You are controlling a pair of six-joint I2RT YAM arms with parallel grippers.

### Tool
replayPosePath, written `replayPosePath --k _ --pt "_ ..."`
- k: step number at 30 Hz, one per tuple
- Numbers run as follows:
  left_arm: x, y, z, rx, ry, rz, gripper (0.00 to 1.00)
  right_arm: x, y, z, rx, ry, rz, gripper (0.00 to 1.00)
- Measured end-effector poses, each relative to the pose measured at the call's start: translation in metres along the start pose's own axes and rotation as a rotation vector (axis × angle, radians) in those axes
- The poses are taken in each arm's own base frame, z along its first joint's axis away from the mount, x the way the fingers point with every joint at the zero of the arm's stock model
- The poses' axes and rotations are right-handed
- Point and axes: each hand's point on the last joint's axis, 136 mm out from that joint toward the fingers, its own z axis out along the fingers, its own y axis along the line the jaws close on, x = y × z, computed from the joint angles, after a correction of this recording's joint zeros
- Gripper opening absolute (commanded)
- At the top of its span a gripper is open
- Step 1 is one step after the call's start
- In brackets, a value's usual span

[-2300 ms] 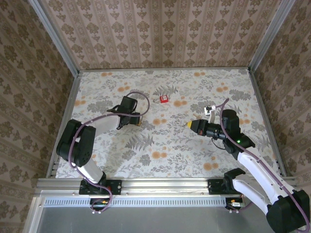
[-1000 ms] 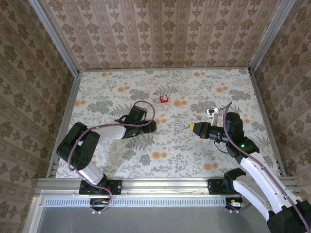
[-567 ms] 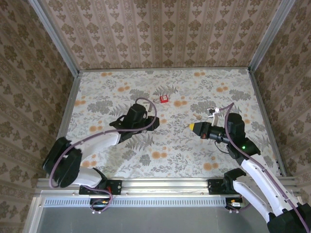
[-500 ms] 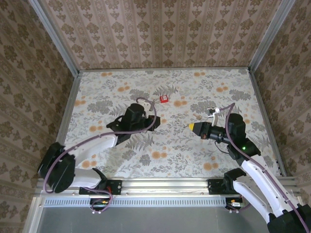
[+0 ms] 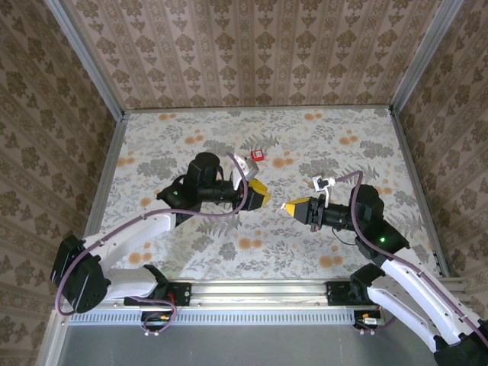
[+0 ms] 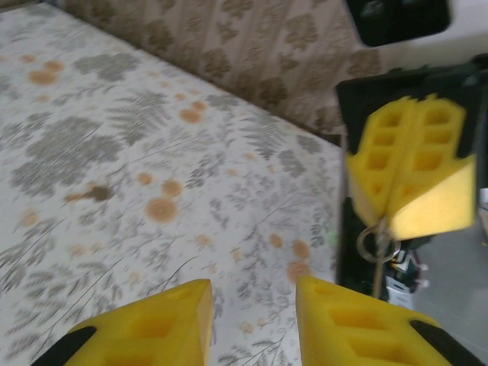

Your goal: Unlock with the key

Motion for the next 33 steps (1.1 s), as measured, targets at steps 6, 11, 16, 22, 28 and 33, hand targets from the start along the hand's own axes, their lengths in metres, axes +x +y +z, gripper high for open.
replayPosePath --k 6,11,16,22,28,33 --pt "-0.007 -0.024 -0.004 0.133 0.009 0.017 0.38 -0.001 0.001 0.000 0.018 -0.002 -0.039 0.00" --pt "-0.003 -0.033 -0.005 0.184 0.030 0.008 0.40 -0.002 -0.002 0.000 0.038 -0.006 -0.050 0.00" --pt "0.000 -0.043 -0.001 0.213 0.043 0.012 0.39 -0.002 -0.002 0.000 0.037 -0.005 -0.050 0.00" --pt "0.010 -0.044 0.008 0.234 0.073 -0.004 0.37 -0.002 -0.003 0.001 0.037 -0.005 -0.039 0.00" --pt "0.022 -0.043 0.023 0.256 0.117 -0.031 0.32 -0.002 -0.002 0.001 0.036 -0.003 -0.025 0.00" --pt "0.024 -0.044 0.026 0.263 0.122 -0.033 0.26 -0.001 -0.001 0.002 0.030 0.001 -0.026 0.00"
